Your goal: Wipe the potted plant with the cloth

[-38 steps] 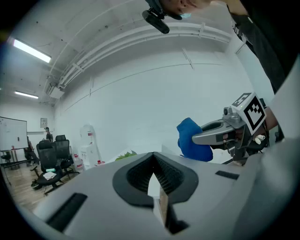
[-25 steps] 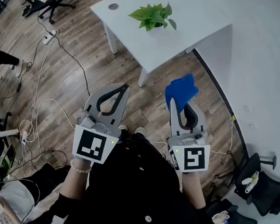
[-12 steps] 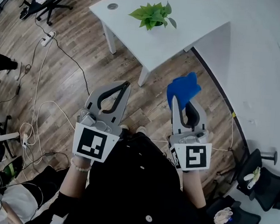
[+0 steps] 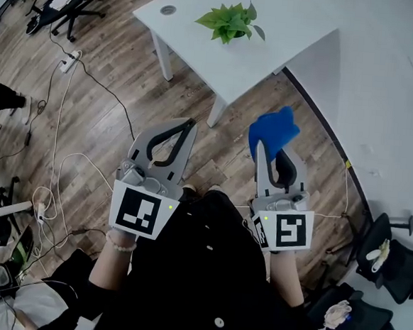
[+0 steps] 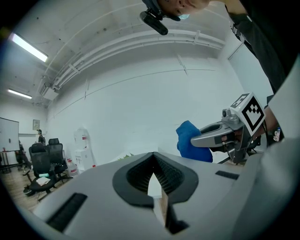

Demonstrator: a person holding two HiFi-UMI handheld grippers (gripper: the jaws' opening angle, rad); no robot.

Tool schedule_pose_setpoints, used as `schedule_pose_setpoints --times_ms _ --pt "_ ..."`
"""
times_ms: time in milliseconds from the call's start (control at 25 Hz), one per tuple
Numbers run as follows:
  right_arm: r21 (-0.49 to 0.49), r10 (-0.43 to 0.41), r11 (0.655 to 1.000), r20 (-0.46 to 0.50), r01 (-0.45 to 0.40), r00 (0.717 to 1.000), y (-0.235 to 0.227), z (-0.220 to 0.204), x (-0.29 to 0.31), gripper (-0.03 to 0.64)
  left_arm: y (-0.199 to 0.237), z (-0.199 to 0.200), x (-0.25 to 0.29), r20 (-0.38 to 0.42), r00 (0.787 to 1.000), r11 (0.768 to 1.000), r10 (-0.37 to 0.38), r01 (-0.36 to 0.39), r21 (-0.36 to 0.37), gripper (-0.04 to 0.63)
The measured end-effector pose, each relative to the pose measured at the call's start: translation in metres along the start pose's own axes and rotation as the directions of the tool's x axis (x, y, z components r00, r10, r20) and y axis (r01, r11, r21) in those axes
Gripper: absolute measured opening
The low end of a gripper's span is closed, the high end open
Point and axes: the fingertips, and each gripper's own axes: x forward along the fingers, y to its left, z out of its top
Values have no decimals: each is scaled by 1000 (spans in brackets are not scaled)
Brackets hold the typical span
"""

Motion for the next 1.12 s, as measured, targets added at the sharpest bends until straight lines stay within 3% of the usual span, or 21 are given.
schedule_pose_setpoints --times_ms 480,1120 --pt "3 -32 999 -8 32 999 0 -6 10 84 12 -5 4 13 1000 1000 -13 13 7 12" --pt "22 39 999 -5 -39 999 -98 -16 108 84 49 1 128 -20 999 998 41 -42 -53 13"
